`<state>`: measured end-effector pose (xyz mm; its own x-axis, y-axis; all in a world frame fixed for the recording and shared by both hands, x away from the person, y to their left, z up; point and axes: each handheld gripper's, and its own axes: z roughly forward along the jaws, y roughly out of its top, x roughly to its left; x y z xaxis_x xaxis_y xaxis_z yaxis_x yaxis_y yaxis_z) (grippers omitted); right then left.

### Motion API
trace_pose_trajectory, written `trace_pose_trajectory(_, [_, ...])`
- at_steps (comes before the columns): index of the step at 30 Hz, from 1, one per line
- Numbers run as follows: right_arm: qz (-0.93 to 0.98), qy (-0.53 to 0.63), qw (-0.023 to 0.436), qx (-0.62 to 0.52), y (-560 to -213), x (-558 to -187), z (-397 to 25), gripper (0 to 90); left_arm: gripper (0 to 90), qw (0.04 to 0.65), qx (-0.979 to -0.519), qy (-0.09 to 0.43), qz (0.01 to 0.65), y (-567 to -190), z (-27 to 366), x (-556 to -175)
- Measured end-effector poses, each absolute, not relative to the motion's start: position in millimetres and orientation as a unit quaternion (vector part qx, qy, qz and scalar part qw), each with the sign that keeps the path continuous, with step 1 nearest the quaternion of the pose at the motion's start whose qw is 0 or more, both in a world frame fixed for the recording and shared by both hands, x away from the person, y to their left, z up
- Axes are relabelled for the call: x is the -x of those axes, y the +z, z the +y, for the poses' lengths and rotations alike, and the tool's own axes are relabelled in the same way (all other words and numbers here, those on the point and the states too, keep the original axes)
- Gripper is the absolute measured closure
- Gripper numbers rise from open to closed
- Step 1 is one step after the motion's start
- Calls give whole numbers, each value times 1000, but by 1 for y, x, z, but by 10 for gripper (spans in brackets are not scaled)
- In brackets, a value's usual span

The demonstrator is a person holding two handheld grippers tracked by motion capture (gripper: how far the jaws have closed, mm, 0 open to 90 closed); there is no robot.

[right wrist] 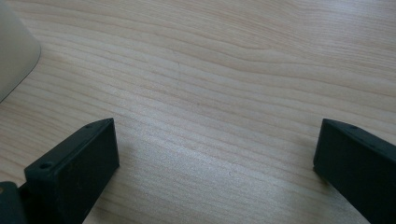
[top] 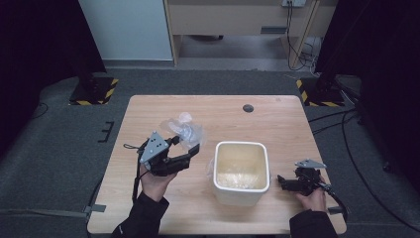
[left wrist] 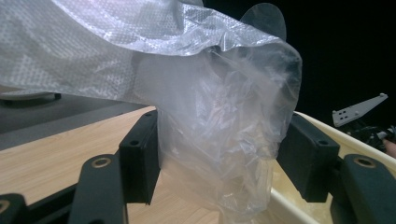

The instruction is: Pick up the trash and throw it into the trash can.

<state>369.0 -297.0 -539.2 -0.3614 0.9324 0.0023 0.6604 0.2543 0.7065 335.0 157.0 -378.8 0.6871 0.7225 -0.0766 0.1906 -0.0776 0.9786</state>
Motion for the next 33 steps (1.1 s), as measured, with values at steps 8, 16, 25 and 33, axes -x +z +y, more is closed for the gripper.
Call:
trace_pose_trajectory(8, [762,316,215,-522,-539,-369,-297,3,355,600,-704,213,315,-378,145,-334])
trace_pose_trajectory(16, [762,316,215,-523,-539,-369,-297,3,355,607,-707,204,302,-373,127,-336])
trace_pose_trajectory(25, [762,316,215,-522,-539,-369,-297,3,355,623,-699,189,296,-372,109,-342])
trace_pose_trajectory(33, [762,316,215,-523,-539,-369,-297,3,358,620,-706,177,292,-377,89,-346])
